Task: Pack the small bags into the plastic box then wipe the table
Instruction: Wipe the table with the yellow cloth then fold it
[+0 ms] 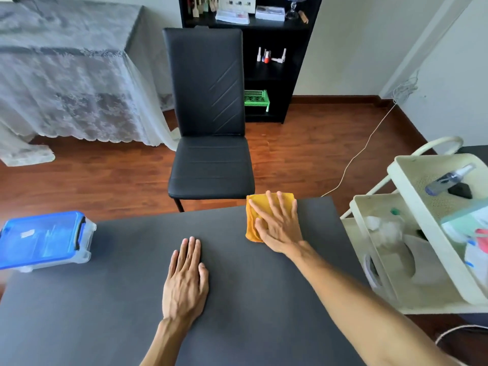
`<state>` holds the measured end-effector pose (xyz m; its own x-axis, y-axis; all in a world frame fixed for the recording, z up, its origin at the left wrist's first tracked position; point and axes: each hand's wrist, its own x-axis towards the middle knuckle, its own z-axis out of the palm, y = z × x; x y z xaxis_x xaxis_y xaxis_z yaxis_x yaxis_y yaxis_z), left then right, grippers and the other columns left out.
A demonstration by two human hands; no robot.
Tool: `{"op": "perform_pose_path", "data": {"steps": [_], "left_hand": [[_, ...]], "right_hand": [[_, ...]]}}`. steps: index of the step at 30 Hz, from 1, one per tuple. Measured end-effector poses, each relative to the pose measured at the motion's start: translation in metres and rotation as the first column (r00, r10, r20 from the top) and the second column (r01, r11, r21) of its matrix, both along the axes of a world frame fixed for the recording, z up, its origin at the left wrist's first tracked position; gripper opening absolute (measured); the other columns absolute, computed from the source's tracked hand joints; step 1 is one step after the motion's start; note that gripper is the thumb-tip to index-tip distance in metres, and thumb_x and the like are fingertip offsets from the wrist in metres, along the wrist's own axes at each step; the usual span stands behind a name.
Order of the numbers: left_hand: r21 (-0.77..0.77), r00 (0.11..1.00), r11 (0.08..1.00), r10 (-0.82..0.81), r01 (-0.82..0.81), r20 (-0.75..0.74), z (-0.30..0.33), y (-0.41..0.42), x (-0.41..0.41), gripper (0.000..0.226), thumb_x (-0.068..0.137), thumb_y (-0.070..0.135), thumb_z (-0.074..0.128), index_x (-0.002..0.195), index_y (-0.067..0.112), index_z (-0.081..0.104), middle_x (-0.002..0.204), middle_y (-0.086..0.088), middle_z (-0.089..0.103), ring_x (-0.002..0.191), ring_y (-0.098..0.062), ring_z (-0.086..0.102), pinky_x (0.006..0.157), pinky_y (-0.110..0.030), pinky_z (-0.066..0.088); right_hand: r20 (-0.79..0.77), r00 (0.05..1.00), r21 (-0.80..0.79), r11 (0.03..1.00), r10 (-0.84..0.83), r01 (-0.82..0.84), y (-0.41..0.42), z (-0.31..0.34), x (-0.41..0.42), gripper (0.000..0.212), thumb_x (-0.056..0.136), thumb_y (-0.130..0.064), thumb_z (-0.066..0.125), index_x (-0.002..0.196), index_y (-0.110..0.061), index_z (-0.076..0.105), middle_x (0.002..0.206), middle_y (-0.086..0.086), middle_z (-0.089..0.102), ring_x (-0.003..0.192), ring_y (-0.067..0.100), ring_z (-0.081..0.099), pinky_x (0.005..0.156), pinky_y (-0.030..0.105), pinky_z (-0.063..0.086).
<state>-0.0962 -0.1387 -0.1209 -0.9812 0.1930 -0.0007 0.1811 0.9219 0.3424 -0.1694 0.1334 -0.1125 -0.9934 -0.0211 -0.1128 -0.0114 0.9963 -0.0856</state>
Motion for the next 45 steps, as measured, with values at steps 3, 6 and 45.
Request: {"op": "perform_pose_path", "data": {"steps": [3,6,45], "left_hand": [[0.039,1.0,0.999,0.0,0.0,-0.005,0.007,-0.01,0.002,0.06,0.097,0.031,0.017,0.15,0.006,0.026,0.159,-0.002,0.019,0.149,-0.015,0.011,0.121,-0.031,0.007],[0.033,1.0,0.999,0.009,-0.008,-0.014,0.01,-0.037,0.014,0.059,0.097,0.03,0.017,0.149,0.004,0.028,0.157,-0.004,0.022,0.148,-0.019,0.016,0.121,-0.03,0.007],[-0.022,1.0,1.0,0.003,-0.002,0.025,0.019,-0.224,0.032,0.059,0.096,0.029,0.02,0.147,0.002,0.032,0.156,-0.01,0.028,0.146,-0.021,0.024,0.121,-0.033,0.011]], "right_hand": [[-0.026,0.983,-0.066,0.981,0.18,-0.182,-0.098,-0.007,0.006,0.057,0.096,-0.051,0.025,0.152,-0.052,0.012,0.167,0.006,0.004,0.153,0.032,-0.004,0.117,0.066,0.003],[-0.035,0.944,-0.084,0.94,0.329,-0.331,-0.131,-0.014,0.064,0.063,0.094,-0.047,0.035,0.152,-0.053,0.011,0.168,0.002,0.006,0.154,0.028,-0.002,0.119,0.061,-0.001],[-0.011,0.855,-0.007,0.855,0.518,-0.518,-0.188,-0.006,0.097,0.061,0.098,-0.043,0.035,0.154,-0.049,0.012,0.167,-0.005,0.011,0.154,0.024,0.007,0.118,0.062,0.012]]}}
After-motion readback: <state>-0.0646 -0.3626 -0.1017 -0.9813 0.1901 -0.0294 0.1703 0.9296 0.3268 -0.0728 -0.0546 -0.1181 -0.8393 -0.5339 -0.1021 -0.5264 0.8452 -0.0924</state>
